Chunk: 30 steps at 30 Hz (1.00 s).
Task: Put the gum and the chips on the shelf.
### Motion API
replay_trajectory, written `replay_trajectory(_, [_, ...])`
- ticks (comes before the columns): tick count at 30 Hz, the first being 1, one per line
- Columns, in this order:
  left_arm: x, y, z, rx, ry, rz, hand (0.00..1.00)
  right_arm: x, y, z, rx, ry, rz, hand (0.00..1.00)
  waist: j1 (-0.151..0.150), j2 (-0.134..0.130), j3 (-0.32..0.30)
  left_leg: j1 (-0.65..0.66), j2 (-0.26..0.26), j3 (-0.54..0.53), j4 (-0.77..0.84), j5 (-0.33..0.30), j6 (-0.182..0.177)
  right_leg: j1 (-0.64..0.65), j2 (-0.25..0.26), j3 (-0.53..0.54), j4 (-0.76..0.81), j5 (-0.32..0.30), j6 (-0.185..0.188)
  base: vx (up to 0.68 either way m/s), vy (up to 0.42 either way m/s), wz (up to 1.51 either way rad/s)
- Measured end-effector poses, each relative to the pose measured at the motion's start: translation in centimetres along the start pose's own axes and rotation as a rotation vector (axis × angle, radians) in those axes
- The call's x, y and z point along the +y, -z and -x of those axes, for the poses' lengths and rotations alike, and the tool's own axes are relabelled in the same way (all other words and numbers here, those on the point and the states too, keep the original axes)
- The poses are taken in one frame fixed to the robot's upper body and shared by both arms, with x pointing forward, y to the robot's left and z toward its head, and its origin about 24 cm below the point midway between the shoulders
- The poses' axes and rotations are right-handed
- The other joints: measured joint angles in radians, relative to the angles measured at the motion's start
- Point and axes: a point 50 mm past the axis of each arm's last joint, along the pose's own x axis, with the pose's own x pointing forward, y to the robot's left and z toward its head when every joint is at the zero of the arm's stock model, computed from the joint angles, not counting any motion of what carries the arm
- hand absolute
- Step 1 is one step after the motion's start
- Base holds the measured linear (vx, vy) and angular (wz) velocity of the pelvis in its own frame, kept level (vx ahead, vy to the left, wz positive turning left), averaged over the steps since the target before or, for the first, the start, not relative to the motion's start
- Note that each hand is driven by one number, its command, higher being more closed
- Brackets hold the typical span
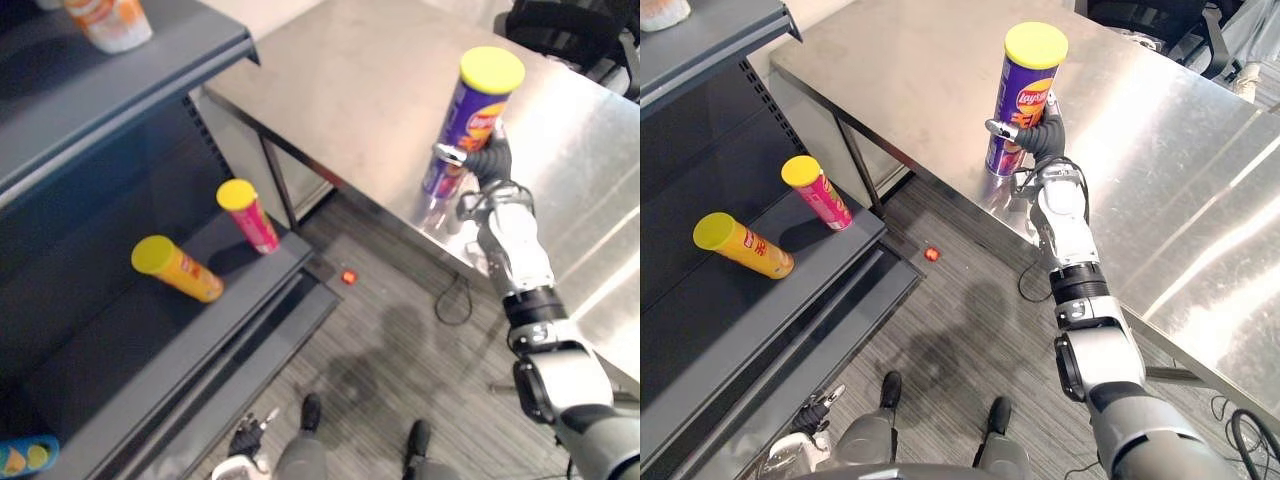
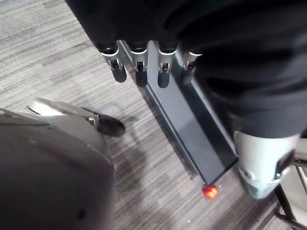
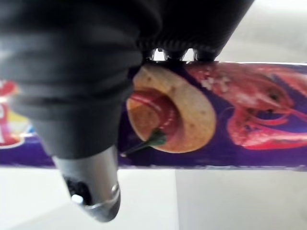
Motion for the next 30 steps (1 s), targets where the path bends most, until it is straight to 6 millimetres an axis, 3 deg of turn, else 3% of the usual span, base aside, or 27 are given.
replay_trajectory(20, [0.5, 0.1, 0.1, 0.012, -0.010, -0.021, 0.00, 1.1, 0.6, 1.1, 0.004, -0.041, 0.027, 1.00, 0.003, -0.008, 0.007, 0.017, 0.007, 0.016, -0.006, 0.006, 0.000, 0.004, 0.005, 0.020, 0.000, 0.000, 0.000, -0.01, -0.004, -0.02])
replay_trajectory(24, [0.8, 0.1, 0.0, 0.014, -0.018, -0.028, 0.00, 0.3, -0.9, 1.7, -0.074, -0.008, 0.004, 1.00, -0.001, -0.008, 0.006, 0.027, 0.007, 0.005, -0.004, 0.006, 0.000, 0.020, 0.004, 0.011, 0.001, 0.000, 0.000, 0.00, -0.008, 0.06])
replay_trajectory(26, [1.0, 0.2, 0.1, 0.019, -0.025, -0.042, 0.00, -0.9, -3.5, 2.8, -0.205, 0.041, -0.021, 1.00, -0.004, -0.011, 0.002, 0.044, 0.006, 0.004, -0.006, 0.006, 0.000, 0.035, 0.003, 0.014, 0.003, 0.000, 0.000, 0.00, 0.000, 0.00])
replay_trajectory(30, [1.3, 0.7, 0.3, 0.036, -0.034, -0.053, 0.00, -1.5, -3.8, 4.4, -0.247, 0.050, -0.021, 1.00, -0.007, -0.017, -0.018, 0.052, 0.006, 0.018, -0.007, 0.006, 0.000, 0.034, 0.004, 0.026, 0.003, 0.000, 0.001, -0.03, -0.010, -0.10])
